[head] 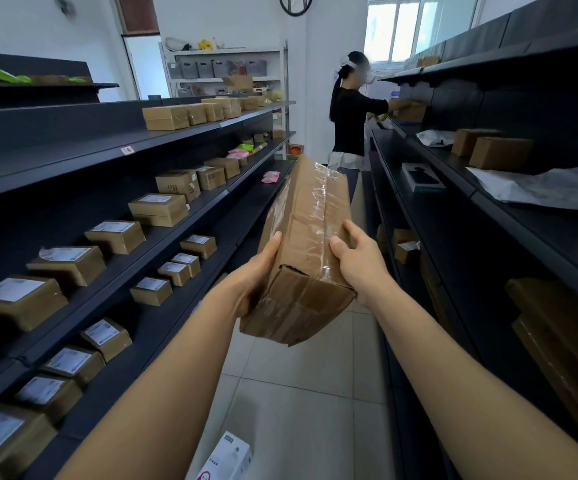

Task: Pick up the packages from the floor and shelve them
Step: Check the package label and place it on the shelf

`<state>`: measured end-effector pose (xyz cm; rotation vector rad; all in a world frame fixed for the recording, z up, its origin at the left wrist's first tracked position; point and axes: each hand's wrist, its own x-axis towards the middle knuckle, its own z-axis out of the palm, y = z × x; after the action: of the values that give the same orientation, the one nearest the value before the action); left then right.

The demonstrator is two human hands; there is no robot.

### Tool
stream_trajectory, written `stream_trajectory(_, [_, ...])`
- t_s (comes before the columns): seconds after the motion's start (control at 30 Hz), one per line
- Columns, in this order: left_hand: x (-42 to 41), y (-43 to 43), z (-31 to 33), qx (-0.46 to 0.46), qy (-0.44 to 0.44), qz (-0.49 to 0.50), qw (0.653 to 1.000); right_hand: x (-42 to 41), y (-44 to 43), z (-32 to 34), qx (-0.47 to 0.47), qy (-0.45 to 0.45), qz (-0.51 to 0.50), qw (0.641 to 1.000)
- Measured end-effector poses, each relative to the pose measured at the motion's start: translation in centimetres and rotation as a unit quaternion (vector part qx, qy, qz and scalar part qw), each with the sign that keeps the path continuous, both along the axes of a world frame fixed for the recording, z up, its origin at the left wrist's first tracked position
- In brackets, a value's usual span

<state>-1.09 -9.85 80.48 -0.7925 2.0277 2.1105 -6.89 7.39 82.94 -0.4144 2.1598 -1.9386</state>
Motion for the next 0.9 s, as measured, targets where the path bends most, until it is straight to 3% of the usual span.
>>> stream_trajectory(0.13, [0.9, -0.2, 0.2, -0.041, -0.082, -0.010, 0.996, -0.3, 0.1, -0.8, 0.011, -0.022, 0.004, 1.000])
stream_trajectory(0.37, [0.1, -0.4, 0.8, -0.091, -0.086, 0.038, 0.991, -1.4, -0.4, -0.5, 0.064, -0.073, -0.008, 0.995])
stream_trajectory(0.53, [0.5, -0.4, 1.0, -0.121, -0.105, 0.029, 0.987, -1.9, 0.1, -0.4, 0.016, -0.211, -0.006, 0.977])
stream_trajectory(0.63, [0.4, -0.3, 1.1, -0.132, -0.120, 0.038, 0.983, -2.6, 0.4, -1.3, 0.053, -0.201, 0.006, 0.978])
stream_trajectory(0.73, [0.4, -0.3, 1.0, -0.173, -0.110, 0.065, 0.977, -3.0, 0.8, -1.7, 0.108, -0.195, 0.020, 0.975])
stream_trajectory(0.9, [0.5, 0.1, 1.7, -0.289, -0.049, 0.044, 0.955, -3.0, 1.5, -2.0, 0.107, -0.286, 0.092, 0.948])
